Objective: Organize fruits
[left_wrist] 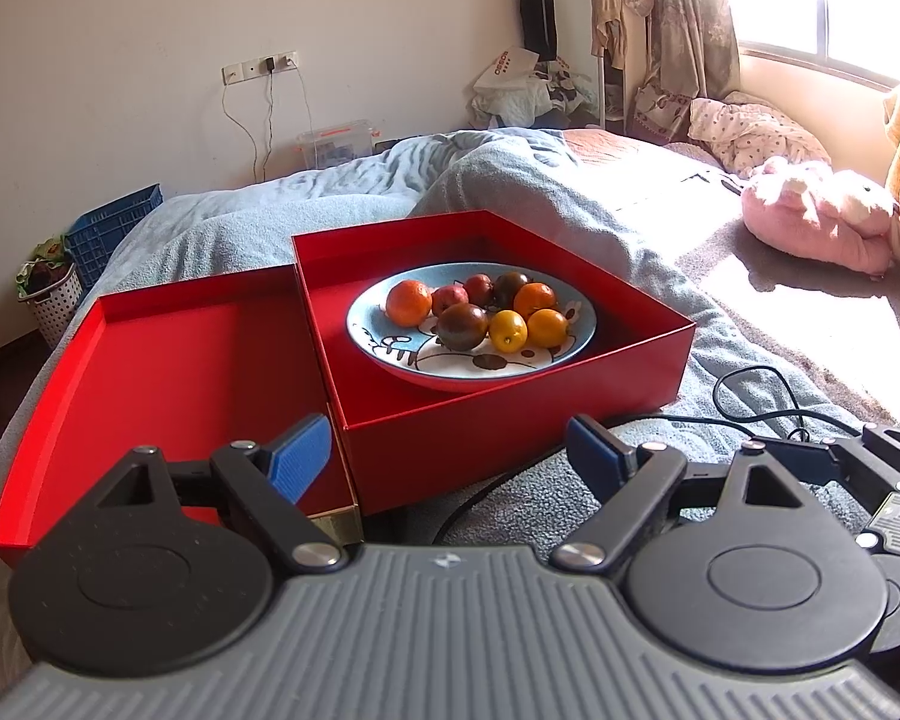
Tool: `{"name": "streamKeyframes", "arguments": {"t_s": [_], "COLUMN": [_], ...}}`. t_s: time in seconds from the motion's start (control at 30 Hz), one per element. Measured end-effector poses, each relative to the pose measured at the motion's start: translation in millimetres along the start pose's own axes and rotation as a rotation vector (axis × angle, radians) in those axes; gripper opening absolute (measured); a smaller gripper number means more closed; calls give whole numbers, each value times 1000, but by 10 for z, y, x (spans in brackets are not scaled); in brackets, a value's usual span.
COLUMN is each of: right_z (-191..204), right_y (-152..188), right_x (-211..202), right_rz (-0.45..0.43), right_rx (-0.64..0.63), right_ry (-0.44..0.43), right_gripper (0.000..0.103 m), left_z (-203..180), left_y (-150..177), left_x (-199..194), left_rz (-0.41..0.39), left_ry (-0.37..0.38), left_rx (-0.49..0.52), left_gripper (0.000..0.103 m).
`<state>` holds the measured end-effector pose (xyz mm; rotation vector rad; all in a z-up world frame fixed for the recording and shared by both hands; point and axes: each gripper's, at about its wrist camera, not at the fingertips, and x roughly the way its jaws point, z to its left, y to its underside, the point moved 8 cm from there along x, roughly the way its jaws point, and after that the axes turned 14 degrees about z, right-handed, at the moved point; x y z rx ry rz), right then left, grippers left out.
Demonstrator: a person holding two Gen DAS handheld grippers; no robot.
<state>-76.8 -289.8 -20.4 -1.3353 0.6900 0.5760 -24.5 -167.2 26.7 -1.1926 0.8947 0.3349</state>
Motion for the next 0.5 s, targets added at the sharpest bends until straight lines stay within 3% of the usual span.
{"name": "streamKeyframes", "arguments": {"t_s": [0.5], "right_z": [-7], "right_y": [1], "right_x": [3], "right_rz": [0], "right_rx": [0], "right_ry": [-1], "right_gripper": [79], "left_z": [-32], "left_y": [20], "left_x": [-34], "left_rz": [-23], "left_ry": [12], "left_rx": [15], "left_gripper": [89]}}
